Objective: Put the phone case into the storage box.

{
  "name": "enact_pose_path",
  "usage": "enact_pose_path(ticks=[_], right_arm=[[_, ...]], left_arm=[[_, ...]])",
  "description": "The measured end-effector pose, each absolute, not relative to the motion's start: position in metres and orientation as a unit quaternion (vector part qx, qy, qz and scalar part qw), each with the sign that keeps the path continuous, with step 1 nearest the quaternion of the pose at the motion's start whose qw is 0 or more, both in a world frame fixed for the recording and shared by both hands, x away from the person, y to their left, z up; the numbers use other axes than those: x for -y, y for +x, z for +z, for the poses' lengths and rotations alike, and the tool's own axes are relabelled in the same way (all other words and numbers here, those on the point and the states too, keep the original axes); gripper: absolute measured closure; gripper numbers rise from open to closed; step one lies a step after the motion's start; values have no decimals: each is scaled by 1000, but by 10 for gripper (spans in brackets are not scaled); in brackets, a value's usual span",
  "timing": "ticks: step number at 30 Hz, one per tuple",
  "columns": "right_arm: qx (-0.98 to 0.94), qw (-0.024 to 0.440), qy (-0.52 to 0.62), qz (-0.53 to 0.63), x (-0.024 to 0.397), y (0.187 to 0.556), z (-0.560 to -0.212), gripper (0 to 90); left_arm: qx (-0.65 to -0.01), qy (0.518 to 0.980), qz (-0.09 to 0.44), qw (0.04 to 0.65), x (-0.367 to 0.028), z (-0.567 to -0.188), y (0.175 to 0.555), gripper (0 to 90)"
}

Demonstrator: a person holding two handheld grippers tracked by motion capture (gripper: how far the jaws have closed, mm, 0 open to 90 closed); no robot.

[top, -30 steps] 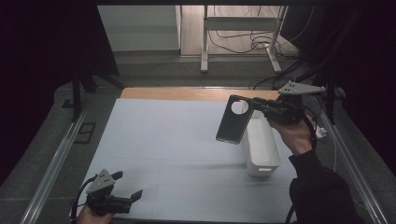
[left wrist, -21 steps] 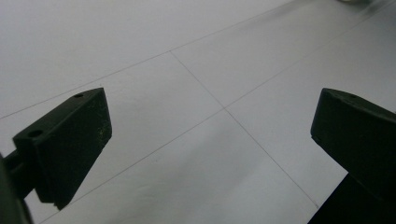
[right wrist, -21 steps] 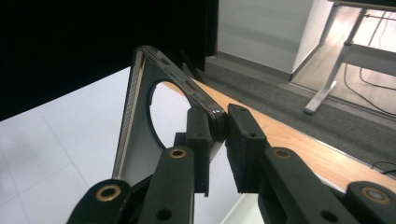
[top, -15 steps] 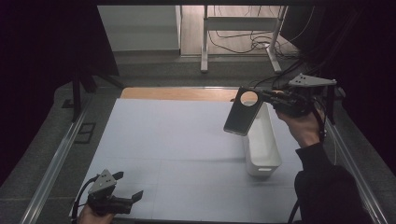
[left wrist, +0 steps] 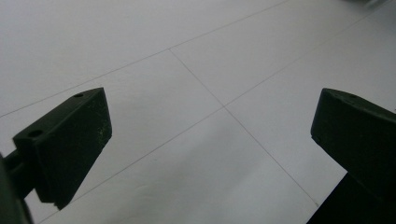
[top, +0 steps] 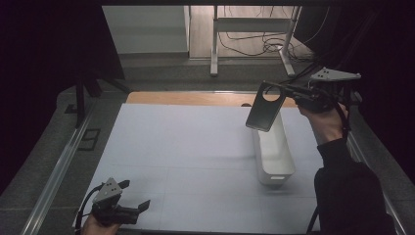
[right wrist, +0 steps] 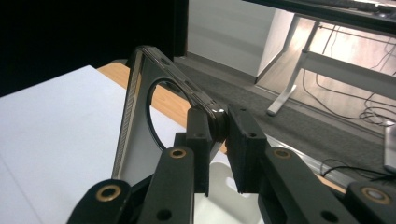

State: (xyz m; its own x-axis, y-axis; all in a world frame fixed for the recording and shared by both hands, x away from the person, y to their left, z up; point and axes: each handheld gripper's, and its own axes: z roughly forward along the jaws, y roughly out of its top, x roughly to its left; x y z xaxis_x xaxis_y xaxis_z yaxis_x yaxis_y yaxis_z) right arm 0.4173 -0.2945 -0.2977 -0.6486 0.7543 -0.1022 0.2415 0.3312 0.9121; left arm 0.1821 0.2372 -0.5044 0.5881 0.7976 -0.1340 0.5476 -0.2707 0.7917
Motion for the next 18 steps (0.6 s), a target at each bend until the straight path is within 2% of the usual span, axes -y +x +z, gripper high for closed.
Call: enact_pose_path(ticks=[18], right_arm=[[-773, 301, 330, 450, 312, 449, -300, 790]], left_arm=[[-430, 785, 145, 422, -237, -505, 182, 0]])
